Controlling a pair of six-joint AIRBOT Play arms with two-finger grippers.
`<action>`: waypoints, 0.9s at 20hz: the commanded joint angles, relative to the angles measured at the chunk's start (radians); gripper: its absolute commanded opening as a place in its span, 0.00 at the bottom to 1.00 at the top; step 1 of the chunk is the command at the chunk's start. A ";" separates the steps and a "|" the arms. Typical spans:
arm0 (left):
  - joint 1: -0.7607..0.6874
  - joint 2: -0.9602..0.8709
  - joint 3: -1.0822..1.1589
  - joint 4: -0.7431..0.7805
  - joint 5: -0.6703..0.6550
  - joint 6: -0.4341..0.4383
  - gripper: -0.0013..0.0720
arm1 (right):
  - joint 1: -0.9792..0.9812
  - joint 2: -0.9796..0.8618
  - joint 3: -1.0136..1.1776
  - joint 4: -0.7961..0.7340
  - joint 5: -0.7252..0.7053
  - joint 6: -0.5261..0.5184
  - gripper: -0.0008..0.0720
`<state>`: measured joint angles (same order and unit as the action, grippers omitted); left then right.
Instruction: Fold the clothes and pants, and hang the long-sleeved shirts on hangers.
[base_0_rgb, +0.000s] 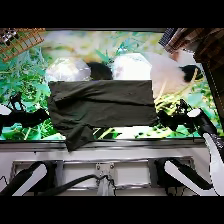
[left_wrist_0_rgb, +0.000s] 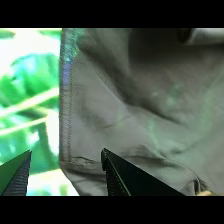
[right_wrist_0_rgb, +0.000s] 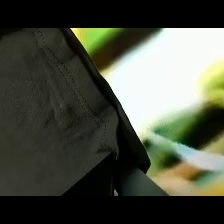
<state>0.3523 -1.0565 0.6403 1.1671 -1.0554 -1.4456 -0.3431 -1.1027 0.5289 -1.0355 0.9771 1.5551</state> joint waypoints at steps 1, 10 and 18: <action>-0.016 -0.001 -0.027 -0.032 -0.003 0.022 0.65 | 0.001 -0.001 0.000 0.000 -0.008 -0.001 0.05; -0.082 -0.072 -0.064 -0.035 -0.010 0.021 0.55 | 0.001 -0.001 0.000 0.000 -0.001 -0.005 0.05; -0.135 -0.133 -0.061 -0.046 -0.010 0.022 0.03 | 0.001 0.010 0.000 0.000 0.010 -0.031 0.05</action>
<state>0.2199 -1.1831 0.5777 1.1217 -1.0653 -1.4246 -0.3431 -1.1004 0.5289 -1.0359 0.9798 1.5440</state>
